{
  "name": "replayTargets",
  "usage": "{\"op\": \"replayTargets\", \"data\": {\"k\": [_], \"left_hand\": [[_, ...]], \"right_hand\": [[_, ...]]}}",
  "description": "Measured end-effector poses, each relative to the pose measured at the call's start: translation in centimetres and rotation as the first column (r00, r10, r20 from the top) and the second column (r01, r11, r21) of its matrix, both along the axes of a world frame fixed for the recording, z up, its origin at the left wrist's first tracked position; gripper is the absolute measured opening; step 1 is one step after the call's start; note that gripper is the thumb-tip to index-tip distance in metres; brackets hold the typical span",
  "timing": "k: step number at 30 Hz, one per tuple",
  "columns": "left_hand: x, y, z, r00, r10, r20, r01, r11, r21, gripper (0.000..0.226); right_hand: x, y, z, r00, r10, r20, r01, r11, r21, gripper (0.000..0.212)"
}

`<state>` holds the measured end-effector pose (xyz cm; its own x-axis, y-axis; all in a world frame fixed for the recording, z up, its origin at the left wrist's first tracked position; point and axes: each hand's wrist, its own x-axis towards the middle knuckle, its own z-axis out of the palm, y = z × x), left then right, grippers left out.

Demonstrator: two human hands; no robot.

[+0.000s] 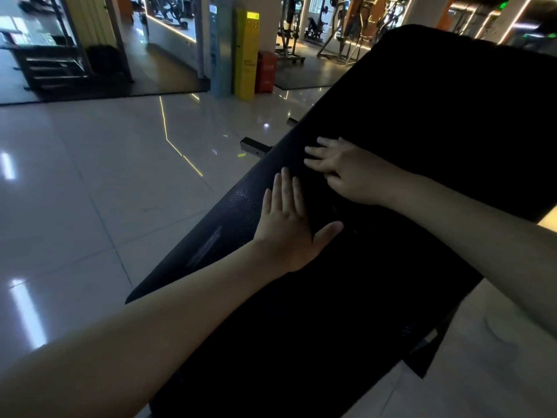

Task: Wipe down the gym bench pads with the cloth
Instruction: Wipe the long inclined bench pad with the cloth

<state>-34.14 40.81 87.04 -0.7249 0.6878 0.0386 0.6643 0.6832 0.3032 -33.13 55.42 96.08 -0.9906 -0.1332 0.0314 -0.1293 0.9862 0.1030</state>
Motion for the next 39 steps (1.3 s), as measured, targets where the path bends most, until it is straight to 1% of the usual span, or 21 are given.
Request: {"op": "replayTargets", "data": {"k": [6, 10, 13, 15, 17, 18, 20, 22, 25, 28, 31, 34, 36, 39], "left_hand": [[0.2, 0.2, 0.1, 0.999, 0.033, 0.022, -0.033, 0.999, 0.004, 0.103], [0.7, 0.4, 0.5, 0.996, 0.077, 0.054, -0.076, 0.997, -0.009, 0.101], [1.3, 0.1, 0.5, 0.993, 0.084, 0.081, -0.083, 0.996, -0.007, 0.099], [1.5, -0.9, 0.2, 0.996, 0.045, 0.08, -0.044, 0.999, -0.015, 0.098], [1.4, -1.9, -0.2, 0.998, -0.007, 0.067, 0.009, 1.0, -0.021, 0.1], [1.3, -2.2, -0.3, 0.998, -0.027, 0.061, 0.029, 0.999, -0.023, 0.101], [1.1, -2.3, -0.4, 0.997, -0.043, 0.064, 0.045, 0.999, -0.028, 0.102], [1.2, -2.0, -0.6, 0.997, -0.038, 0.072, 0.04, 0.999, -0.026, 0.103], [1.3, -1.8, -1.1, 0.997, -0.03, 0.069, 0.03, 1.0, -0.008, 0.103], [1.3, -1.7, -1.2, 0.997, -0.02, 0.068, 0.019, 1.0, 0.006, 0.102], [1.3, -1.6, -1.2, 0.998, -0.008, 0.063, 0.007, 1.0, 0.019, 0.1], [1.6, -1.6, -1.3, 0.999, -0.013, 0.051, 0.012, 1.0, 0.025, 0.096], [1.7, -2.1, -1.4, 0.998, -0.047, 0.038, 0.046, 0.999, 0.024, 0.093], [1.4, -4.7, -2.8, 0.991, -0.135, -0.004, 0.135, 0.99, 0.034, 0.092]], "right_hand": [[-5.9, -2.1, -1.0, 0.995, 0.082, 0.051, -0.087, 0.991, 0.099, 0.049], [-7.4, -3.9, -1.6, 0.998, 0.057, 0.026, -0.061, 0.984, 0.166, 0.049], [-6.5, -4.7, -1.9, 0.999, 0.054, 0.001, -0.052, 0.975, 0.218, 0.051], [-4.9, -4.4, -2.0, 0.997, 0.067, 0.028, -0.071, 0.977, 0.199, 0.053], [-3.1, -3.4, -1.8, 0.997, 0.064, 0.034, -0.068, 0.989, 0.128, 0.053], [-2.4, -2.7, -1.5, 0.998, 0.051, 0.023, -0.053, 0.994, 0.099, 0.053], [-2.2, -1.0, -0.1, 1.0, -0.002, -0.016, 0.003, 0.996, 0.09, 0.054], [-2.7, 1.1, 1.7, 0.992, -0.111, -0.068, 0.117, 0.988, 0.102, 0.055], [-3.5, 3.3, 2.9, 0.94, -0.281, -0.192, 0.3, 0.951, 0.074, 0.052], [-4.7, 1.8, 1.4, 0.908, -0.323, -0.266, 0.356, 0.93, 0.088, 0.052], [-6.5, -1.4, -0.5, 0.926, -0.29, -0.242, 0.321, 0.942, 0.098, 0.054], [-6.8, -4.4, -2.4, 0.962, -0.206, -0.181, 0.23, 0.966, 0.122, 0.053], [-6.5, -5.9, -3.3, 0.978, -0.157, -0.138, 0.177, 0.974, 0.143, 0.054], [-5.9, -7.3, -4.2, 0.994, -0.078, -0.076, 0.087, 0.988, 0.129, 0.058]]}}
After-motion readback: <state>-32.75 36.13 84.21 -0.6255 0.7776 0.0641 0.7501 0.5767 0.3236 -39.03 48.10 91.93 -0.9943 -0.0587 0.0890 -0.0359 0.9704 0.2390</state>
